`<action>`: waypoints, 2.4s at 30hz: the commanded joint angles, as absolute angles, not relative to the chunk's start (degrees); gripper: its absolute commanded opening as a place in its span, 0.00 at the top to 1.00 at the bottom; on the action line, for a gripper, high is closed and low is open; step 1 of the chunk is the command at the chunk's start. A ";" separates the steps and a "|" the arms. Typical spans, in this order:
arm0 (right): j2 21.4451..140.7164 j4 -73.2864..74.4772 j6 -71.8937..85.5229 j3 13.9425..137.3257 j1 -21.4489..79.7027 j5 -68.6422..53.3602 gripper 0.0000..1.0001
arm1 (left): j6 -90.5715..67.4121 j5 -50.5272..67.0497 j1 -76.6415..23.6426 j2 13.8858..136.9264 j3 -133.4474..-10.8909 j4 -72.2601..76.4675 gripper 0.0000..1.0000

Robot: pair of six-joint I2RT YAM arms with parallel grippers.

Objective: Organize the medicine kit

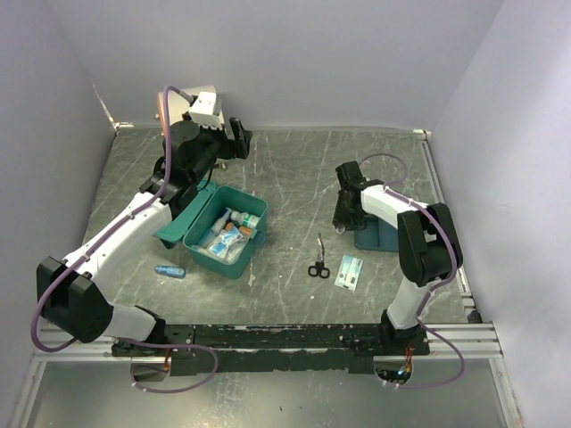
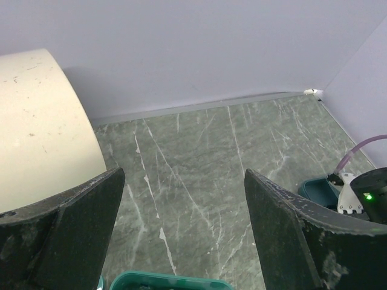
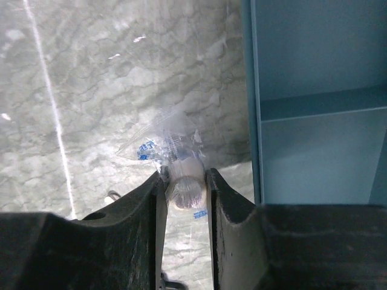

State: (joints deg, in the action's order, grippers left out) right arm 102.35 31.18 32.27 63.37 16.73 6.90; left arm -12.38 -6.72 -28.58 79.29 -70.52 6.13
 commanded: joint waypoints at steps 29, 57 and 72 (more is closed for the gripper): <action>100.57 24.64 23.43 68.38 1.78 4.24 0.70 | -12.38 -6.31 -28.19 78.98 -72.12 3.85 0.10; 109.76 36.79 17.42 80.19 1.93 4.13 0.49 | -11.71 -5.67 -28.21 82.06 -75.21 2.48 0.10; 101.89 36.51 23.85 79.92 7.38 5.59 0.61 | -13.21 -7.97 -28.15 79.61 -75.46 -1.44 0.10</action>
State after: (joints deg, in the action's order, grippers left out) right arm 107.90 35.73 19.79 79.24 4.25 4.71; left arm -12.45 -6.85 -28.58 81.67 -73.28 1.30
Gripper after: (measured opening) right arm 0.375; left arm 0.900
